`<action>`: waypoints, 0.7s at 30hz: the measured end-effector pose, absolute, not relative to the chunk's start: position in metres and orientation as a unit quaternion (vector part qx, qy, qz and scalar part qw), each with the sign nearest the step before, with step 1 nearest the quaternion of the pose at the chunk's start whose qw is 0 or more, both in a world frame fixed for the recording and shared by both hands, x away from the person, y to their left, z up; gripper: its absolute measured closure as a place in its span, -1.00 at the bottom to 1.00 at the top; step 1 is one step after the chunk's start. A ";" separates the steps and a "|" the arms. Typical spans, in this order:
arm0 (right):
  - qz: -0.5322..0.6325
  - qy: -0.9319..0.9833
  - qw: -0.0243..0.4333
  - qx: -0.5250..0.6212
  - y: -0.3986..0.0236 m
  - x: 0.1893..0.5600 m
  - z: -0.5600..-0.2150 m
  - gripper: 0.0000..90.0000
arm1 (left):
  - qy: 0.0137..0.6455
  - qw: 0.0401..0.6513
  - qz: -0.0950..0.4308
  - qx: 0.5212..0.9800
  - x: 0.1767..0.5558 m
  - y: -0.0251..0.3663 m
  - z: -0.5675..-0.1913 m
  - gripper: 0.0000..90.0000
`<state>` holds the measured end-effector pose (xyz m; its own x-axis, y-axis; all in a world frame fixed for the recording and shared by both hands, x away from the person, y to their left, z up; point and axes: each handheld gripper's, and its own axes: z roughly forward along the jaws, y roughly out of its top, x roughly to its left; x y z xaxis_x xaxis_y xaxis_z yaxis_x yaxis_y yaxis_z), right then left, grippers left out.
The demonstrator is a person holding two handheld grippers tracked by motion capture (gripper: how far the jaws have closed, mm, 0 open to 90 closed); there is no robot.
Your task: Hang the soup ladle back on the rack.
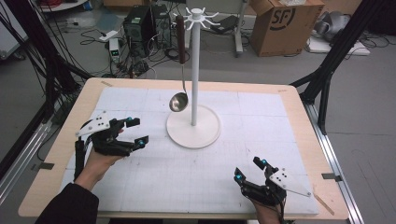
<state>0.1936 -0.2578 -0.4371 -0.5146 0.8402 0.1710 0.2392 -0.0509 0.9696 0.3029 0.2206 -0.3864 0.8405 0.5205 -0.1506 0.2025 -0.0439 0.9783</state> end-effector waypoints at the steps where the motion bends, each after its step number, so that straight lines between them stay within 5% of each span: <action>1: 0.589 0.640 0.257 0.422 -0.258 0.193 -0.437 -0.62 | 0.255 0.642 0.122 0.712 0.301 0.222 -0.389 -0.55; 21: 0.584 0.642 0.264 0.421 -0.256 0.189 -0.436 -0.64 | 0.256 0.637 0.146 0.712 0.250 0.223 -0.425 -0.55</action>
